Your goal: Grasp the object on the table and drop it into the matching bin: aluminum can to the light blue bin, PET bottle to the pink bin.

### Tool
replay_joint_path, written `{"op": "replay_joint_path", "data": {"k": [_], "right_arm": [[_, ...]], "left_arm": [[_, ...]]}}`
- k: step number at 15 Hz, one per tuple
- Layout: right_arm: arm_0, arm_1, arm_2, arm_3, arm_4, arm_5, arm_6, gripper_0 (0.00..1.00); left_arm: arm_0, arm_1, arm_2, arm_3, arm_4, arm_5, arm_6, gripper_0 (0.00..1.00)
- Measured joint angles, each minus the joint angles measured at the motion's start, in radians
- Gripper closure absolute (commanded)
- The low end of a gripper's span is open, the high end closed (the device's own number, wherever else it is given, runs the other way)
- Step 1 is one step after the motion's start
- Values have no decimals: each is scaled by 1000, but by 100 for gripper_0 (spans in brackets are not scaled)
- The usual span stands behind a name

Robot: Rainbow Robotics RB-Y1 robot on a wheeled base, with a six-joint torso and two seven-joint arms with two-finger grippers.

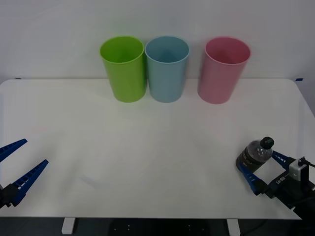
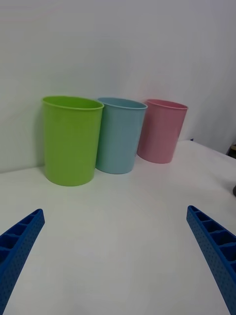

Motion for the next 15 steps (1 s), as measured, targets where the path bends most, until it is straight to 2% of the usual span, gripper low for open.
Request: {"op": "replay_joint_path", "data": {"k": [7, 8, 9, 10, 15], "right_arm": [[-19, 0, 25, 0, -2, 41, 4, 0], [-20, 0, 25, 0, -3, 41, 4, 76], [-19, 0, 25, 0, -5, 41, 4, 95], [-19, 0, 26, 0, -8, 41, 5, 100], [-21, 7, 28, 0, -11, 41, 12, 100]], "left_arm": [[0, 0, 0, 0, 0, 0, 0, 0], [0, 0, 0, 0, 0, 0, 0, 0], [0, 0, 0, 0, 0, 0, 0, 0], [0, 0, 0, 0, 0, 0, 0, 0], [0, 0, 0, 0, 0, 0, 0, 0]]}}
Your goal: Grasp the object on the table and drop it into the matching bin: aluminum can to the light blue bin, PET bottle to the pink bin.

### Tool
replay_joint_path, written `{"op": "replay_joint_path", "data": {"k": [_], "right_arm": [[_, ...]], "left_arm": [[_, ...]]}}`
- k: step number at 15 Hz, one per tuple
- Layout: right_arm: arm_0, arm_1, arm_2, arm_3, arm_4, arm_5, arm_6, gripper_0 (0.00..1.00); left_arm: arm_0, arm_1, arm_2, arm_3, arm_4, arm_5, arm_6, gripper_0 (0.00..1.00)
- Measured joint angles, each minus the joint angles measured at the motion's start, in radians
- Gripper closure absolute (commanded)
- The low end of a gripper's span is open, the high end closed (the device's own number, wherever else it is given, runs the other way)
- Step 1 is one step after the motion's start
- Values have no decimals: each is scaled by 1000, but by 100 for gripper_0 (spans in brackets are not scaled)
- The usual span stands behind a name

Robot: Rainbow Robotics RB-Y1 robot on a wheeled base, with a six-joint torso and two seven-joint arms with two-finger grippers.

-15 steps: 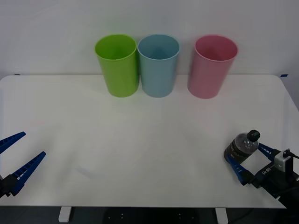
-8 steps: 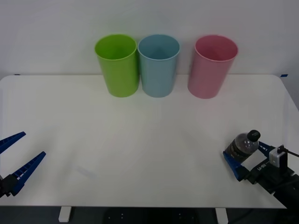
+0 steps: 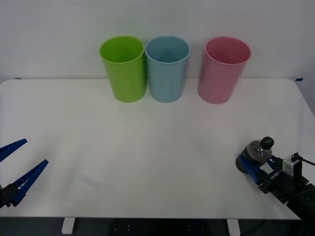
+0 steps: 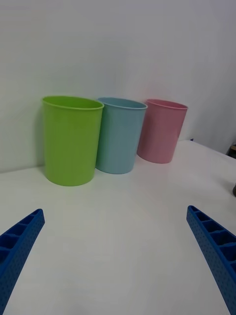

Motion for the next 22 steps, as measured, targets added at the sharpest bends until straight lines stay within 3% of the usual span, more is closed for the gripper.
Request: {"op": "replay_joint_path", "data": {"k": [15, 22], "right_arm": [[3, 1, -42, -73, -18, -22, -43, 100], [3, 1, -96, -182, 28, -71, -267, 100]], "left_arm": [[0, 0, 0, 0, 0, 0, 0, 0], [0, 0, 0, 0, 0, 0, 0, 0]]}}
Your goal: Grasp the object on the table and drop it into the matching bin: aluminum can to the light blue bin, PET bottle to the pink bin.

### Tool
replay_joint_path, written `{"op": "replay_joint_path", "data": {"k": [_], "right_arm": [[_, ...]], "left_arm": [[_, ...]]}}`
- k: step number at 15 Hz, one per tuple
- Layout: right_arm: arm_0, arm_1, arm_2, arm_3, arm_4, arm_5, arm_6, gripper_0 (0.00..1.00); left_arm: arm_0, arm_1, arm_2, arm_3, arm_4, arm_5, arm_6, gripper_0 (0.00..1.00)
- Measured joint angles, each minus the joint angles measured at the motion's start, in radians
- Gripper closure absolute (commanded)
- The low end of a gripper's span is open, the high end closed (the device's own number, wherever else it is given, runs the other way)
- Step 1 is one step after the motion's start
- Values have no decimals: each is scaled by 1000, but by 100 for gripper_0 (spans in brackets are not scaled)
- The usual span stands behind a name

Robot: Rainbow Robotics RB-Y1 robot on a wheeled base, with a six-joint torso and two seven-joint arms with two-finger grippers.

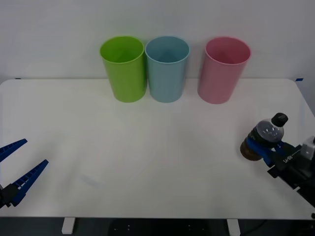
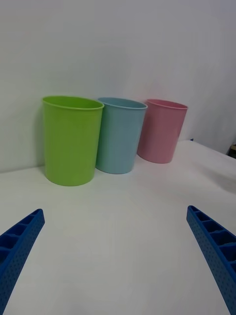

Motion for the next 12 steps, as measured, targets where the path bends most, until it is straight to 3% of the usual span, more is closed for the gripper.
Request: {"op": "replay_joint_path", "data": {"k": [12], "right_arm": [[-1, -17, -85, -371, 124, 57, -394, 100]], "left_arm": [[0, 0, 0, 0, 0, 0, 0, 0]]}}
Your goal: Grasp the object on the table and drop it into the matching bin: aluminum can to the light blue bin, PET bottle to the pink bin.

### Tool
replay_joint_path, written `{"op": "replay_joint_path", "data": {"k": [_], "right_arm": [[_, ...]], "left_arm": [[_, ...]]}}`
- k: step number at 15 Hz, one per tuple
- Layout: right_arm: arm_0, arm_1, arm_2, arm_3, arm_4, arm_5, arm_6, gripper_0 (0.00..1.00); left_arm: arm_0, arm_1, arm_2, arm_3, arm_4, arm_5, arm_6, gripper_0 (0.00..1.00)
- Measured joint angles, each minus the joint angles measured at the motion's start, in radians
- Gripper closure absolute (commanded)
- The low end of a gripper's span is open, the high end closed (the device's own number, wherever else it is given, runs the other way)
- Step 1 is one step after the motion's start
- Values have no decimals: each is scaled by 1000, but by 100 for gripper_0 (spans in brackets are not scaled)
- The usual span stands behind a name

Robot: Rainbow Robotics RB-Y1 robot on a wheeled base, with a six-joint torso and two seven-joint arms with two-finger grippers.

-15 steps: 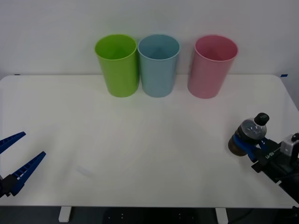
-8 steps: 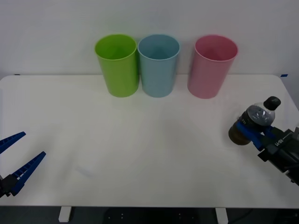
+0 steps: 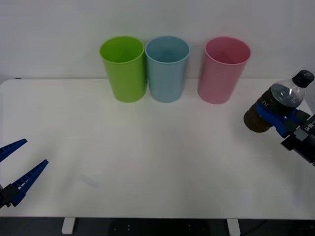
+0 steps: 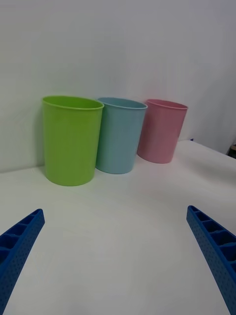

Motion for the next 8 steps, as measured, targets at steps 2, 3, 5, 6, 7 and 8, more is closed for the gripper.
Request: {"op": "replay_joint_path", "data": {"k": [2, 3, 5, 6, 7, 8], "right_arm": [[0, -36, 19, -63, 22, 83, -53, 100], [-1, -61, 34, -84, 24, 131, -72, 100], [-17, -99, 51, -104, 25, 194, -84, 100], [-34, -116, 52, -104, 25, 207, -91, 100], [-53, -133, 53, -100, 25, 217, -99, 100], [-76, -148, 55, -92, 27, 223, -110, 100]], "left_arm": [[0, 0, 0, 0, 0, 0, 0, 0], [0, 0, 0, 0, 0, 0, 0, 0], [0, 0, 0, 0, 0, 0, 0, 0], [0, 0, 0, 0, 0, 0, 0, 0], [0, 0, 0, 0, 0, 0, 0, 0], [0, 0, 0, 0, 0, 0, 0, 0]]}}
